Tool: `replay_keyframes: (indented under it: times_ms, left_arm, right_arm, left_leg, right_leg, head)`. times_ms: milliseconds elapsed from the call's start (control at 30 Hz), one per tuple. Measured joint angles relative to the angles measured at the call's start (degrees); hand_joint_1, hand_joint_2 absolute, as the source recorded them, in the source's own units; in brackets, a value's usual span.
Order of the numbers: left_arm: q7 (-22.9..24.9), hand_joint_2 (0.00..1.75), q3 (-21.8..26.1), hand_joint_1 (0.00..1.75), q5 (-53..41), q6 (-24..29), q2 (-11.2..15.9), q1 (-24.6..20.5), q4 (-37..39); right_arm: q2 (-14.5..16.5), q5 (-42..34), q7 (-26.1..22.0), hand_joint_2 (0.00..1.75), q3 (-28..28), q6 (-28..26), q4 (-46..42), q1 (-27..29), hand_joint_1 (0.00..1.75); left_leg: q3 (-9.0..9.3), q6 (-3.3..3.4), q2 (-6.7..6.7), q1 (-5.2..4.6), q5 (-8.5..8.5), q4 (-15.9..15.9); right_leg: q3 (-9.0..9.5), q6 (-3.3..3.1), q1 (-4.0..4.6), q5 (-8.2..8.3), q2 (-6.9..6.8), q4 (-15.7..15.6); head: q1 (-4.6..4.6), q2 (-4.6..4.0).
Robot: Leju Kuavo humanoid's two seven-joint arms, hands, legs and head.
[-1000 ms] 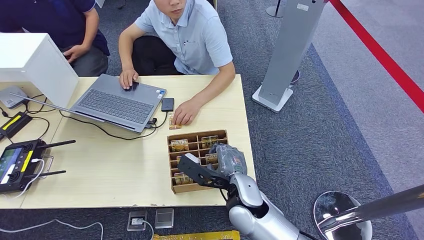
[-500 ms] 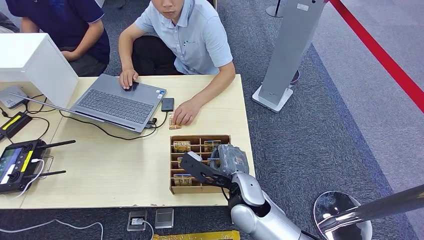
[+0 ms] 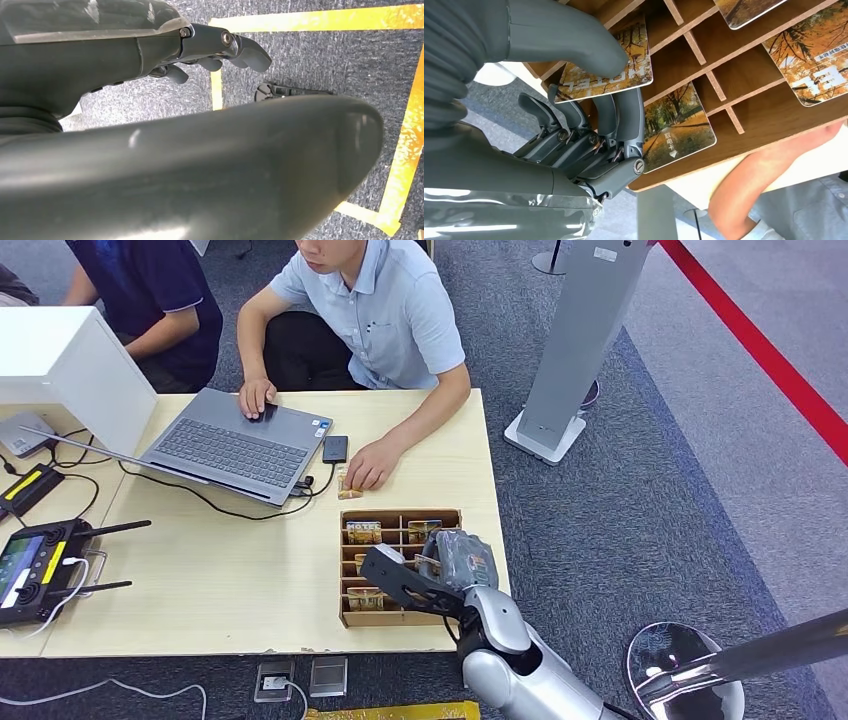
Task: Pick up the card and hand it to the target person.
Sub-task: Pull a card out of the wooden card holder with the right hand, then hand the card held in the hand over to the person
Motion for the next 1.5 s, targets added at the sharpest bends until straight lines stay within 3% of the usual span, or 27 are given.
replay_keyframes:
  times_ms: [400,733,900,1100,1400,1500]
  left_arm:
    - [0.0,0.00,0.0,0.00,0.4,-0.1,0.0,0.0,0.0]
    - [-0.4,0.00,0.0,0.00,-0.4,-0.3,-0.1,-0.1,0.0]
    - [-0.9,0.00,-0.1,0.00,-1.1,-0.8,-0.1,-0.3,0.0]
    - [-1.3,0.00,-0.6,0.00,-1.7,-1.0,-0.1,-0.9,0.0]
    - [-1.2,0.00,-1.6,0.00,-1.8,-1.2,0.2,-1.2,0.0]
    - [-1.4,0.00,-1.7,0.00,-1.8,-1.2,0.5,-1.2,0.0]
  right_arm:
    - [-0.6,1.7,-3.3,1.75,0.2,0.0,-6.8,-0.9,1.62]
    - [0.3,-2.5,-9.6,1.75,1.9,1.5,-7.7,-9.8,1.62]
    - [3.5,-6.5,-15.3,1.75,3.2,-0.9,0.4,-18.6,1.62]
    - [8.2,-11.4,-22.4,1.75,4.8,-3.3,17.0,-29.4,1.62]
    - [11.7,-12.8,-24.5,1.75,6.6,-4.7,34.5,-35.3,1.62]
    - [11.9,-13.5,-24.3,1.75,7.1,-5.9,37.7,-35.9,0.41]
  left_leg:
    - [-0.01,0.00,0.00,0.00,0.00,0.0]
    - [-0.05,0.00,-0.01,0.00,0.01,0.0]
    - [-0.06,-0.01,-0.01,0.01,0.03,0.0]
    - [-0.06,0.00,-0.09,0.00,0.05,0.0]
    - [-0.09,0.01,-0.11,0.00,0.04,0.0]
    - [-0.08,0.01,-0.11,0.00,0.04,0.0]
  right_leg:
    - [0.00,0.00,0.00,0.00,0.00,0.0]
    - [0.01,0.00,0.00,0.00,0.01,0.0]
    - [0.01,0.00,0.00,0.01,0.00,0.1]
    - [0.01,0.00,0.00,0.01,-0.09,0.1]
    - [-0.01,0.00,0.00,0.00,-0.12,0.1]
    - [-0.01,0.00,0.00,0.00,-0.11,0.1]
  head:
    - [-0.01,0.00]
    - [0.03,0.00]
    - [-0.02,0.00]
    - [-0.03,0.00]
    - [0.05,0.00]
    - [0.03,0.00]
